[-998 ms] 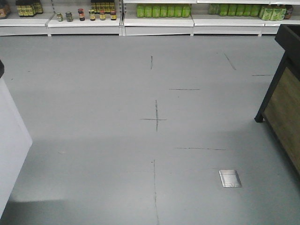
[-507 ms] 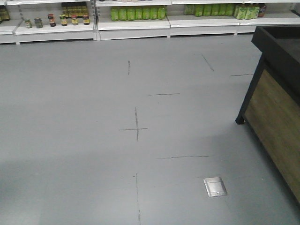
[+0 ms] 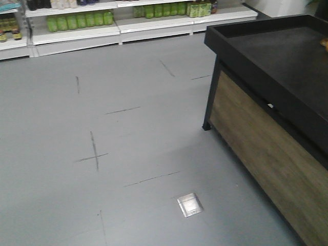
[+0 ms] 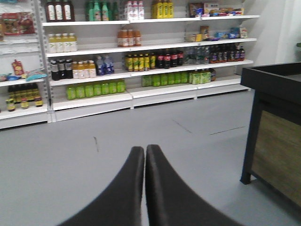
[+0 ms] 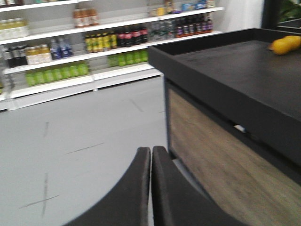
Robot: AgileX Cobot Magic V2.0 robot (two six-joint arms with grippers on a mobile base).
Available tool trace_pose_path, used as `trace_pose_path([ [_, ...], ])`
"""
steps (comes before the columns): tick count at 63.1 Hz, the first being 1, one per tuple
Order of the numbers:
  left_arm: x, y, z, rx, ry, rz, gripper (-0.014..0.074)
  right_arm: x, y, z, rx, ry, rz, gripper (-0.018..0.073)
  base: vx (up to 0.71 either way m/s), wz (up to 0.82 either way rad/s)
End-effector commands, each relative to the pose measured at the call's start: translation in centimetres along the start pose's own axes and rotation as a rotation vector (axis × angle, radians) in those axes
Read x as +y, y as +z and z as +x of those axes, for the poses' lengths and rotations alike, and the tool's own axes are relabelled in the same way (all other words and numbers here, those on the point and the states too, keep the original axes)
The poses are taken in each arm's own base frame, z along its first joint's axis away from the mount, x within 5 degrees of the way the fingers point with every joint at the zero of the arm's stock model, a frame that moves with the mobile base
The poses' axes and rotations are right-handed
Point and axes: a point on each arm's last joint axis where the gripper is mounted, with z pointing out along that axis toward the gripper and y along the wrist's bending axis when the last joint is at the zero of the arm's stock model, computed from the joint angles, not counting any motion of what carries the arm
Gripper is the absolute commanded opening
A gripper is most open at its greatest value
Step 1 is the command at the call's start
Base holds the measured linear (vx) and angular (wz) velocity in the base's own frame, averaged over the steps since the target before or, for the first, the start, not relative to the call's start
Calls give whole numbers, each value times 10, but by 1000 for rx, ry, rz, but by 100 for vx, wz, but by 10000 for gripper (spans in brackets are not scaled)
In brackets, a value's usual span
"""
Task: Pick three apples into basket with both arms
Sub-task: 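Turn the base to face the table holding the light-blue basket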
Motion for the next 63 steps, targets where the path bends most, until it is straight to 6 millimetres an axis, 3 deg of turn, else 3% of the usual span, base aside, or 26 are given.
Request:
trace_pose_path([
  [1,0,-1,-6,-88,-10,5,-6,0,0,-3,-75,-14,-5,-9,14,-54],
  [63,0,-1,-6,-88,-10,5,-6,0,0,-3,-75,-14,-5,-9,13,-52],
])
